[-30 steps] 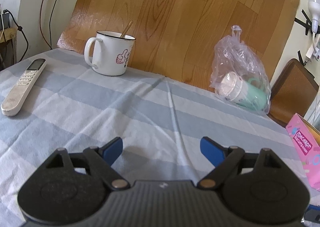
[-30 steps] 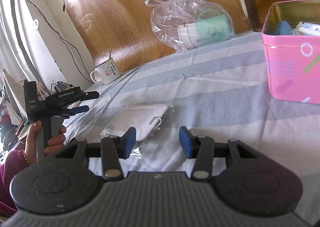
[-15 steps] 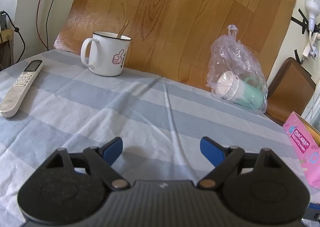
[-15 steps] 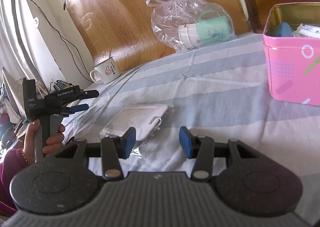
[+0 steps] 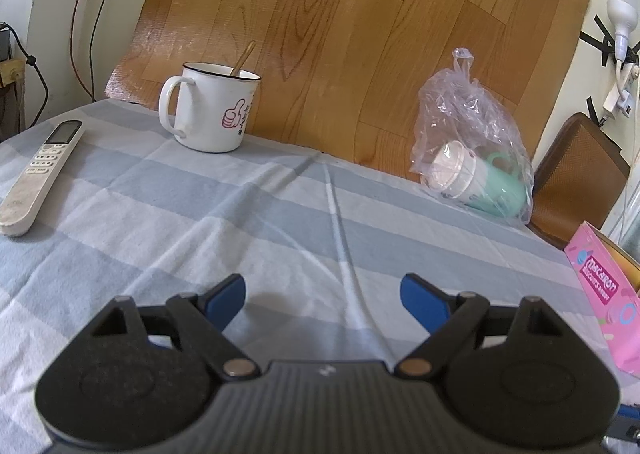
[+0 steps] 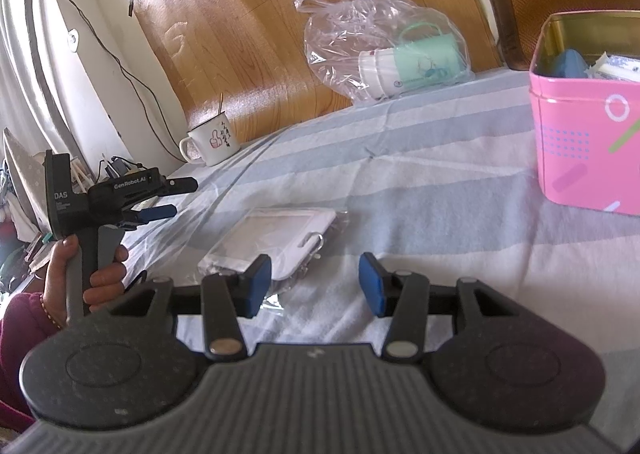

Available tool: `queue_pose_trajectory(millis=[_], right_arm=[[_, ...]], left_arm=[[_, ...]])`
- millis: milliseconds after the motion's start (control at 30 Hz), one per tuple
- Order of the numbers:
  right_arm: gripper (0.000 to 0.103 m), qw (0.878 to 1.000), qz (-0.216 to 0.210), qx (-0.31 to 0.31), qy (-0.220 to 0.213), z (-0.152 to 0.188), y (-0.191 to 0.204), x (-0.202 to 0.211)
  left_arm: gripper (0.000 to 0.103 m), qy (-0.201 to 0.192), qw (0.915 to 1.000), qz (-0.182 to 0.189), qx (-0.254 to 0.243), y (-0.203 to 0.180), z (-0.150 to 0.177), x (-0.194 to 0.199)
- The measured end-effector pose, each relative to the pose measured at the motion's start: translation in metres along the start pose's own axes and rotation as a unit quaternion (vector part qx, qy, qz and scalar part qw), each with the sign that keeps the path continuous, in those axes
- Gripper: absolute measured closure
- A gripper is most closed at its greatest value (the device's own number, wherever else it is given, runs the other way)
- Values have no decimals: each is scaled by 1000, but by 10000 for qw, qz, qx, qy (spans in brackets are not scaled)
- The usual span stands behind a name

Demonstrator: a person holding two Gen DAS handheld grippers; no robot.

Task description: Organize soft objects

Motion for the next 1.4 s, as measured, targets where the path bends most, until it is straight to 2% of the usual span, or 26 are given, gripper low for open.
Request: queue_pose_trajectory(millis=[1200,1400], right_arm=[[51,10000,21,19,-6,1,2,0],[51,10000,28,21,-3,1,3,0]], left_arm=[[15,2,10000,3,9,0,0,0],[15,266,9995,146,24,-5,3,-6]])
Point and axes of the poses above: each gripper's, at about its wrist camera, not at the fingertips, and x roughly against the way its jaws point, y to its left, z to its underside, the point moved 6 cm from there along -x, roughly the way its jaws point, and after that the axes turned 11 degrees about -x, right-handed, at the moved point
